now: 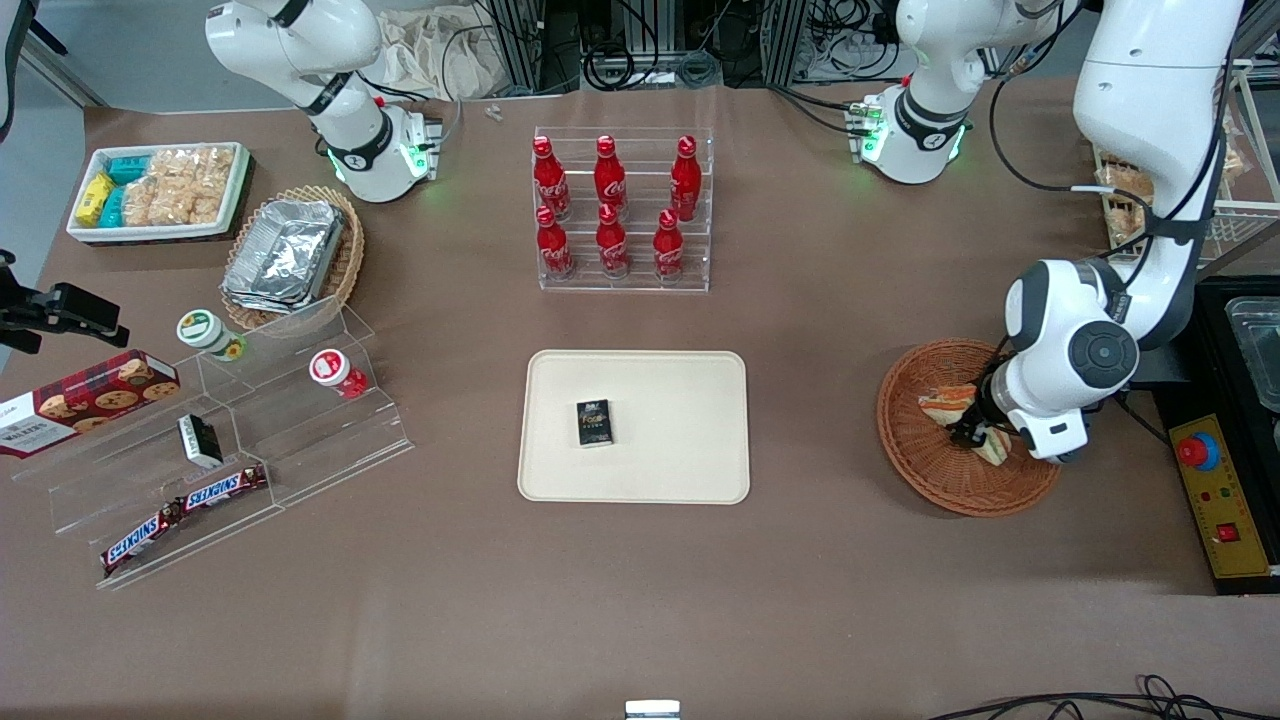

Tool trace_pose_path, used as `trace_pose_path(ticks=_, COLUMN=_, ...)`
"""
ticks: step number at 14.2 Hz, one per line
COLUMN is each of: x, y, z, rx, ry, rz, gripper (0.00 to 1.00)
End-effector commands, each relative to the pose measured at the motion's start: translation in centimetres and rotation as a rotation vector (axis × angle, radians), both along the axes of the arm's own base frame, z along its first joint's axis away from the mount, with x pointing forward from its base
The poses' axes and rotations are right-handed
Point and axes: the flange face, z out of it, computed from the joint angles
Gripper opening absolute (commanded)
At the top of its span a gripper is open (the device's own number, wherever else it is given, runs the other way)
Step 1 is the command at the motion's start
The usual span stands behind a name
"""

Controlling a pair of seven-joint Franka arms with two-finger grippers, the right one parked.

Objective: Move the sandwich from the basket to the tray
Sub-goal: 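Close the left gripper on the sandwich and lift it, then carry the sandwich with the left gripper over to the cream tray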

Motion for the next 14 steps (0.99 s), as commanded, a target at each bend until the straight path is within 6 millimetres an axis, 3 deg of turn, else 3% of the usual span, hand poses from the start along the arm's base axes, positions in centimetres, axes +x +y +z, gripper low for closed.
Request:
trace_pose_path(ticks=1, x=1.6, y=-0.5, z=1.6, rx=0.014, ry=-0.046, rz=0.035, gripper=0.00)
trace_pose_path(ticks=2, x=2.0, y=-0.7, z=2.9, rx=0.019, ry=-0.048, rz=0.026, gripper=0.00)
trace_pose_path(ticks=3, x=2.8, y=-1.6, z=5.5, rx=0.024, ry=-0.040, rz=0.009, gripper=0.00)
trace_pose_path(ticks=5, x=4.3, y=-5.3, z=11.5, rx=0.022, ry=0.022, rz=-0.098, gripper=0.00)
trace_pose_path(ticks=6, x=4.8, y=-7.9, z=14.4, rx=0.008, ry=0.058, rz=-0.181, gripper=0.00)
trace_pose_path(ticks=8, x=4.3, y=-13.8, z=17.3, rx=-0.031, ry=0.115, rz=-0.349, gripper=0.00)
trace_pose_path(ticks=10, x=2.4, y=-20.6, z=18.0, rx=-0.078, ry=0.110, rz=-0.551, gripper=0.00)
trace_pose_path(ticks=14, x=1.3, y=-32.6, z=13.5, rx=-0.092, ry=0.120, rz=-0.856, gripper=0.00)
